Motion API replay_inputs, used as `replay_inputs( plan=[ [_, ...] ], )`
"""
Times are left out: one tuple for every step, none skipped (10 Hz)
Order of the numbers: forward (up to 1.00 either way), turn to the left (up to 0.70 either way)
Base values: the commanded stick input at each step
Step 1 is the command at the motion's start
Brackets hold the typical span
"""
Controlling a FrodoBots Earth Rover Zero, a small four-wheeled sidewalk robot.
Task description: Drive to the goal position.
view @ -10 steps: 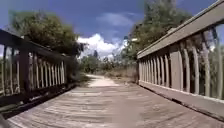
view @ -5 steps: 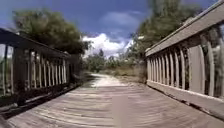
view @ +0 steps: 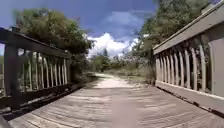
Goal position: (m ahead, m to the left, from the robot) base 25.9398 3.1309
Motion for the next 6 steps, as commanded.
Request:
replay_inputs(
  plan=[
    [0.50,0.00],
    [0.50,0.00],
    [0.50,0.00],
    [0.50,0.00],
    [0.50,0.00],
    [0.50,0.00]
  ],
)
